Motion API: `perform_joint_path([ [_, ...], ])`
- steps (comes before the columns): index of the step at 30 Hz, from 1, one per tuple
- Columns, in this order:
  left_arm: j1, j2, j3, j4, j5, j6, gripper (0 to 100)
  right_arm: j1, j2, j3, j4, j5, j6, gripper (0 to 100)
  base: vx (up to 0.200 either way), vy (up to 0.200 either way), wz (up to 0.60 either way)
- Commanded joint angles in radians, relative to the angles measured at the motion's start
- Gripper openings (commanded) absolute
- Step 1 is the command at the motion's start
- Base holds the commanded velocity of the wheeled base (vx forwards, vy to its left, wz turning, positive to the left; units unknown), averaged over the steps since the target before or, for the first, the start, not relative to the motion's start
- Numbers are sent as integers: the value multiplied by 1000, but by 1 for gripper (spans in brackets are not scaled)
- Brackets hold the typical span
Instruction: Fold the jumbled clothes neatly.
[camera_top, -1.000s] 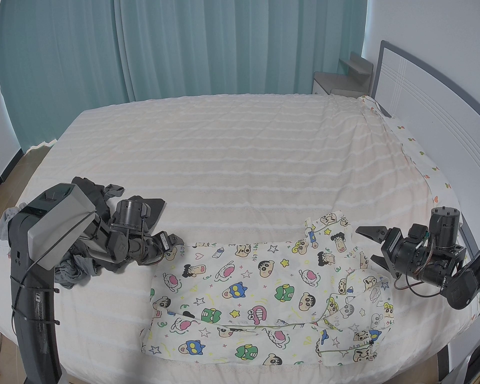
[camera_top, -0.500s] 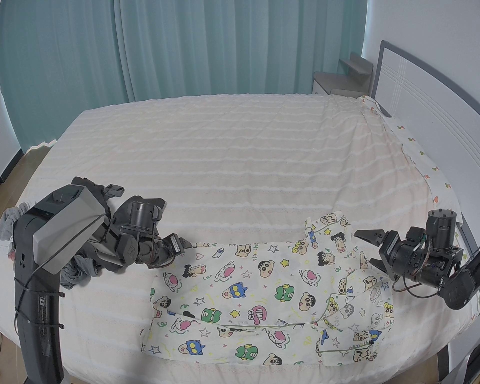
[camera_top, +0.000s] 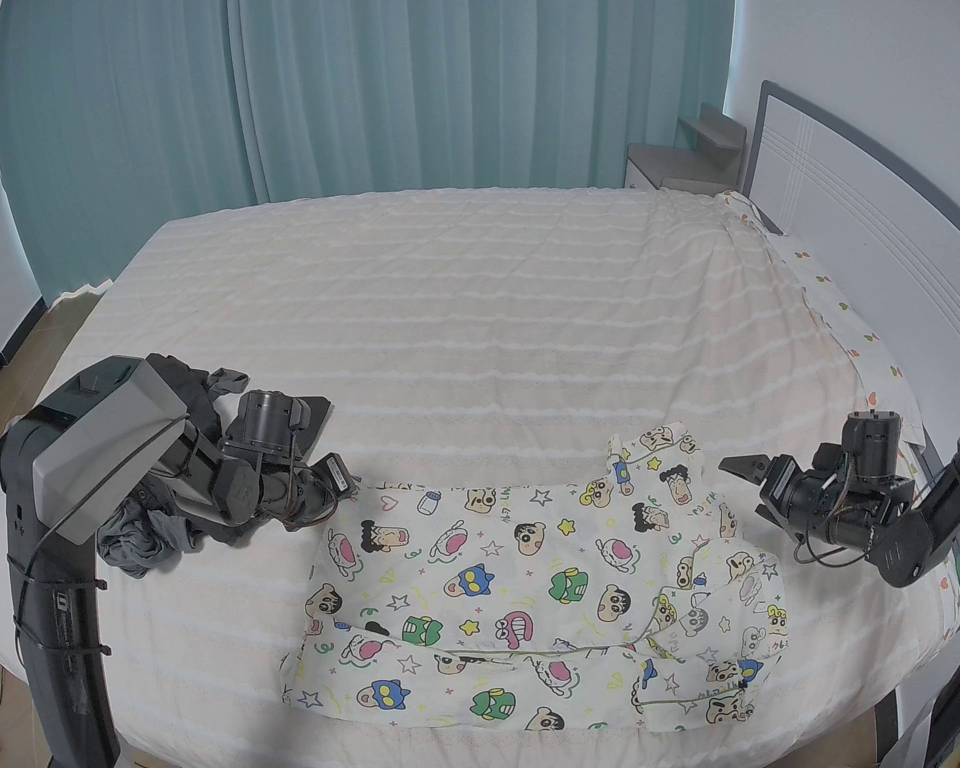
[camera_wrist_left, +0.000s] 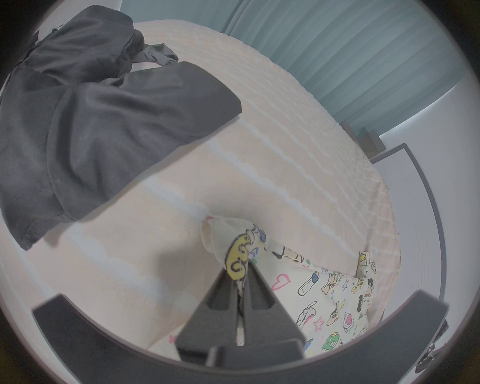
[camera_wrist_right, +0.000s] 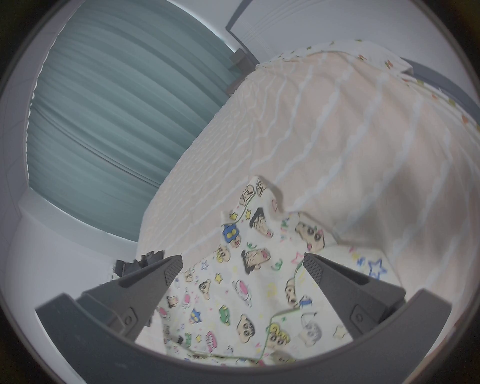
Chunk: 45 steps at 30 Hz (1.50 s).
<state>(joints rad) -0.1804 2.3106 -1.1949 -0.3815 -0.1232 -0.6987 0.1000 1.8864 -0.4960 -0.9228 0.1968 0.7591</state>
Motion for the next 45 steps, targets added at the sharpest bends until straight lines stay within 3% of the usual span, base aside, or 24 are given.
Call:
perform_joint_path([
  [1,16,-74,23,-4,-1,-22,0,-68,212,-328,180,1,-159,100,0,0,0],
  [6,16,-77,26,0,2,-21,0,-65,387,-585,308,3,-276,100,0,0,0],
  [12,13,-91,47,0,2,-22,0,-43,488,-852,593,0,-339,100,0,0,0],
  [18,9,-89,47,-2,-1,-22,0,-43,565,-931,624,-8,-405,100,0,0,0],
  [23,1,-85,46,-4,-3,-24,0,-45,612,-1013,699,-7,-406,100,0,0,0],
  [34,-7,-83,47,-4,-3,-25,0,-16,634,-1058,706,-7,-400,100,0,0,0],
  [35,-8,-83,47,-4,-3,-25,0,-13,632,-1055,706,-7,-402,0,0,0,0],
  [45,-7,-86,47,-2,4,-21,0,-28,596,-1047,694,-4,-393,0,0,0,0],
])
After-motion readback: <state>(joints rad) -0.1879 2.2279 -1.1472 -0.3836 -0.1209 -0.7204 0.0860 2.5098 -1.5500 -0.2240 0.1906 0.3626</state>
